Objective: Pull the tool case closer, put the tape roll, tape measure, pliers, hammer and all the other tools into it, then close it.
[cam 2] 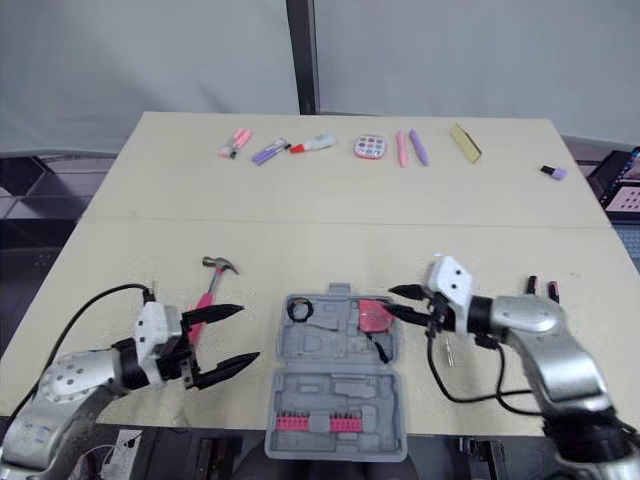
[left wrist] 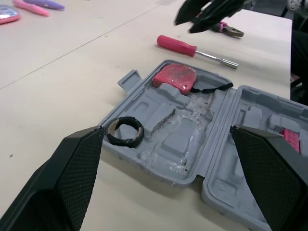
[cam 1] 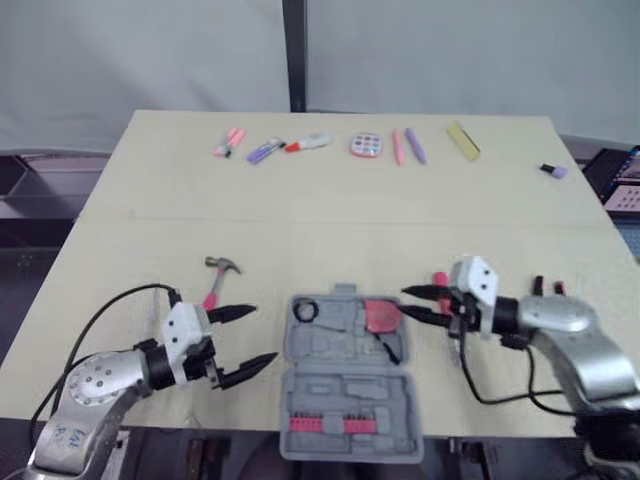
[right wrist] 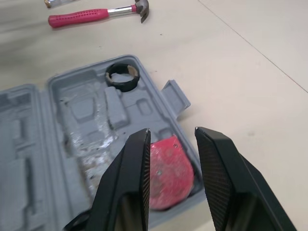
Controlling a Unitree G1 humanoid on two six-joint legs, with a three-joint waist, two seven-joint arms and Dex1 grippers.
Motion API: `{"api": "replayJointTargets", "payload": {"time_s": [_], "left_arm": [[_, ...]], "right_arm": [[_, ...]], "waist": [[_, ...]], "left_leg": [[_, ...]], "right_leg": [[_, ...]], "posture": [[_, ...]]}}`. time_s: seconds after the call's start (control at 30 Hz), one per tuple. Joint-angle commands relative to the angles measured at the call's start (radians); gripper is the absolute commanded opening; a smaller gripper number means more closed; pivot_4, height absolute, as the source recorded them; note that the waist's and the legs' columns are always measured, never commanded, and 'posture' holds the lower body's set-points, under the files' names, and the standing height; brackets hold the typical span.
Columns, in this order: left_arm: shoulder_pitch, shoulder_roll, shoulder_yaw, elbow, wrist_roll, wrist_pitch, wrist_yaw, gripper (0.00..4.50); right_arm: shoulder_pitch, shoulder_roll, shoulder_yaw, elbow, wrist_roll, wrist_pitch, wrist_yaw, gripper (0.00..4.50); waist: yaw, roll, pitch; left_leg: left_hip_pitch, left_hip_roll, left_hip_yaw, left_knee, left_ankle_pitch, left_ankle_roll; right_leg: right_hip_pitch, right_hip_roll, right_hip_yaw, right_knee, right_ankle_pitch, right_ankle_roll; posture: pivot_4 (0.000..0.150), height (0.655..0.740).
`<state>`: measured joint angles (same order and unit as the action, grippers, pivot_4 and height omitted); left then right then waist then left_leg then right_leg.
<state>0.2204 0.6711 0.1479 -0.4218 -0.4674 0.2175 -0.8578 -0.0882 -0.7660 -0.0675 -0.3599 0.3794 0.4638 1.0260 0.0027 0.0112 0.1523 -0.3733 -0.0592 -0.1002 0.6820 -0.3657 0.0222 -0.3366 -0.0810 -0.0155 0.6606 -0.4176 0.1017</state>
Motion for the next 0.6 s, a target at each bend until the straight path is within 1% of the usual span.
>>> {"api": "replayJointTargets", "payload": {"time_s": [0.03, 0.1, 0.17, 0.2, 0.27, 0.4, 0.43, 0.47, 0.53, 0.6], "left_arm": [[0.07, -0.005, 0.054, -0.043, -0.012, -0.007, 0.012, 4.5], [0.117, -0.018, 0.071, -0.047, -0.004, -0.017, 0.022, 4.5], [0.181, -0.03, 0.082, -0.042, 0.015, -0.048, 0.02, 4.5], [0.199, -0.035, 0.086, -0.041, 0.02, -0.058, 0.019, 4.5], [0.239, -0.042, 0.086, -0.041, 0.033, -0.087, 0.009, 4.5], [0.303, -0.044, 0.085, -0.004, 0.077, -0.167, -0.017, 4.5], [0.311, -0.046, 0.087, 0.006, 0.084, -0.181, -0.017, 4.5], [0.316, -0.046, 0.09, 0.018, 0.08, -0.189, -0.025, 4.5], [0.319, -0.049, 0.092, 0.032, 0.075, -0.205, -0.032, 4.5], [0.318, -0.055, 0.093, 0.049, 0.083, -0.24, -0.034, 4.5]], "right_arm": [[0.143, -0.036, -0.112, -0.178, 0.111, 0.116, -0.021, 1.58], [0.251, -0.036, -0.179, -0.245, 0.153, 0.165, -0.043, 1.58], [0.386, -0.033, -0.231, -0.288, 0.14, 0.165, -0.051, 1.58], [0.426, -0.032, -0.246, -0.301, 0.138, 0.163, -0.055, 1.58], [0.496, -0.02, -0.269, -0.315, 0.146, 0.163, -0.061, 1.58], [0.633, -0.01, -0.268, -0.296, 0.109, 0.121, -0.049, 1.58], [0.651, -0.01, -0.267, -0.291, 0.105, 0.117, -0.048, 2.12], [0.663, -0.009, -0.268, -0.288, 0.106, 0.112, -0.049, 2.36], [0.674, -0.007, -0.272, -0.287, 0.109, 0.099, -0.051, 3.17], [0.683, -0.008, -0.268, -0.283, 0.101, 0.082, -0.051, 4.23]], "waist": [[0.001, 0.0, 0.0], [0.001, 0.0, 0.001], [0.004, 0.001, 0.001], [0.005, 0.0, 0.001], [0.005, 0.0, 0.001], [0.012, 0.0, 0.001], [0.013, 0.0, 0.001], [0.014, 0.0, 0.001], [0.018, 0.0, 0.001], [0.019, 0.0, 0.001]], "left_leg": [[-0.001, 0.0, 0.0, 0.0, 0.0, 0.0], [-0.001, 0.0, 0.001, 0.001, 0.0, 0.0], [0.001, 0.001, 0.001, 0.001, 0.0, 0.0], [0.003, 0.001, 0.001, 0.0, 0.0, 0.0], [0.004, 0.002, 0.001, 0.0, 0.0, 0.001], [0.004, 0.001, 0.001, 0.0, 0.0, 0.001], [0.004, 0.001, 0.001, 0.0, 0.0, 0.001], [0.004, 0.001, 0.001, 0.0, 0.0, 0.001], [0.004, 0.001, 0.001, 0.0, 0.0, 0.001], [0.004, 0.001, 0.001, 0.0, 0.0, 0.001]], "right_leg": [[0.001, 0.0, 0.0, -0.002, 0.0, 0.0], [0.003, 0.0, 0.0, -0.004, 0.0, 0.0], [0.011, 0.001, -0.001, -0.014, 0.0, 0.0], [0.013, 0.001, -0.001, -0.017, 0.0, 0.0], [0.014, 0.002, 0.0, -0.017, 0.0, 0.0], [0.016, 0.002, 0.0, -0.022, 0.0, 0.0], [0.016, 0.002, 0.0, -0.023, 0.0, 0.0], [0.016, 0.002, 0.0, -0.024, 0.0, 0.0], [0.016, 0.002, 0.0, -0.024, 0.0, 0.0], [0.016, 0.002, 0.0, -0.024, 0.0, 0.0]], "posture": [[0.15, 0.7134], [0.15, 0.7134], [0.15, 0.7134], [0.15, 0.7134], [0.15, 0.7134], [0.15, 0.7134], [0.15, 0.7134], [0.15, 0.7134], [0.15, 0.7134], [0.15, 0.7134]]}}
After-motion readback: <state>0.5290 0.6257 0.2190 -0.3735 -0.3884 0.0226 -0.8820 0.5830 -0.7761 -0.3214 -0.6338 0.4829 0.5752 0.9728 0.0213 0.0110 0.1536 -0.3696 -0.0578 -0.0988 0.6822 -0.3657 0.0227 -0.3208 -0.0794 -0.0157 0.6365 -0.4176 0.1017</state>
